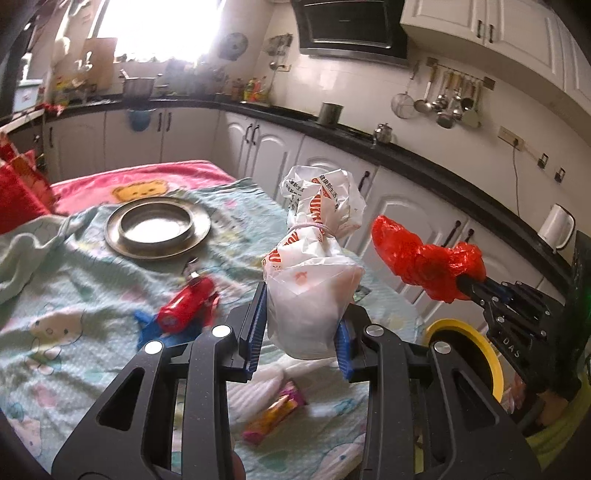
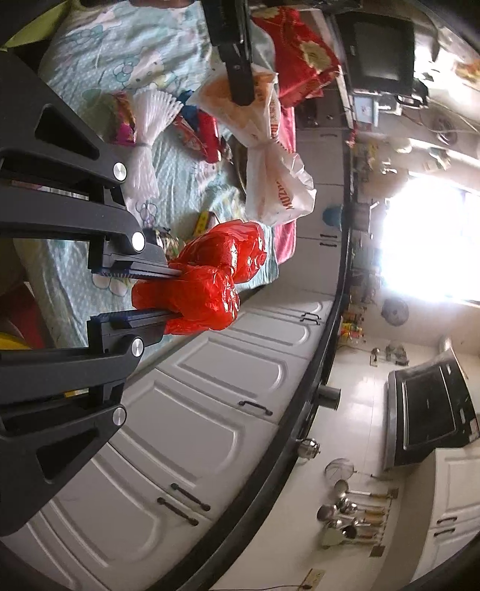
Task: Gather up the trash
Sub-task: 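Carry the white bag and red bag over the bin with both tools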
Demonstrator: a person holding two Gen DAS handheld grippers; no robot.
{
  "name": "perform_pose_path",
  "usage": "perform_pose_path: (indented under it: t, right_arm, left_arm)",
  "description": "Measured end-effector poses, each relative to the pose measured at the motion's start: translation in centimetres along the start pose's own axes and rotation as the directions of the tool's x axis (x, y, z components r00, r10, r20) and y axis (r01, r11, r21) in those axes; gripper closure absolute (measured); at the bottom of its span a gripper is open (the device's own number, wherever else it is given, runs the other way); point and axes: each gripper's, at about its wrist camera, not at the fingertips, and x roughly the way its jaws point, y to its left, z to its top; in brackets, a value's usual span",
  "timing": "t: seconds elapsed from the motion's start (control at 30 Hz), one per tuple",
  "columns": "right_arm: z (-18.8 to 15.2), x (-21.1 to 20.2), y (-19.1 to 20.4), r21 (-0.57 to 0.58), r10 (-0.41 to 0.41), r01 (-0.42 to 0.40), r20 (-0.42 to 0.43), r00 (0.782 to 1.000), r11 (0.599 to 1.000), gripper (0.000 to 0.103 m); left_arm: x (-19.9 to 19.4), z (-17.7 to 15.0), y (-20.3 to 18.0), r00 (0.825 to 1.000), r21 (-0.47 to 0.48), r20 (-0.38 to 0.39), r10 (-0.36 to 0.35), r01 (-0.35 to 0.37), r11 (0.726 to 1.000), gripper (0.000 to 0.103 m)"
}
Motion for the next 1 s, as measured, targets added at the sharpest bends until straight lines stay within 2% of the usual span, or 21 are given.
perform_pose_path:
  t: [0.57,1.0]
  right_arm:
    - [-2.2,-4.5,-6.6,0.135,-0.097,0.094,0.016,0.995,0.986,0.089]
    - [-6.9,-7.0,-12.3,0.256,-0.19,0.196,-0.048,0.981,0.946,0.089]
  left_arm:
    - [2.1,0.8,-7.6,0.995,0.119,-0.012,-0.097,0.098,0.988,0.078]
    - [4.5,-0.9,-13.5,0.982,0.188,-0.072,-0.174,0.184,0.965,0.078]
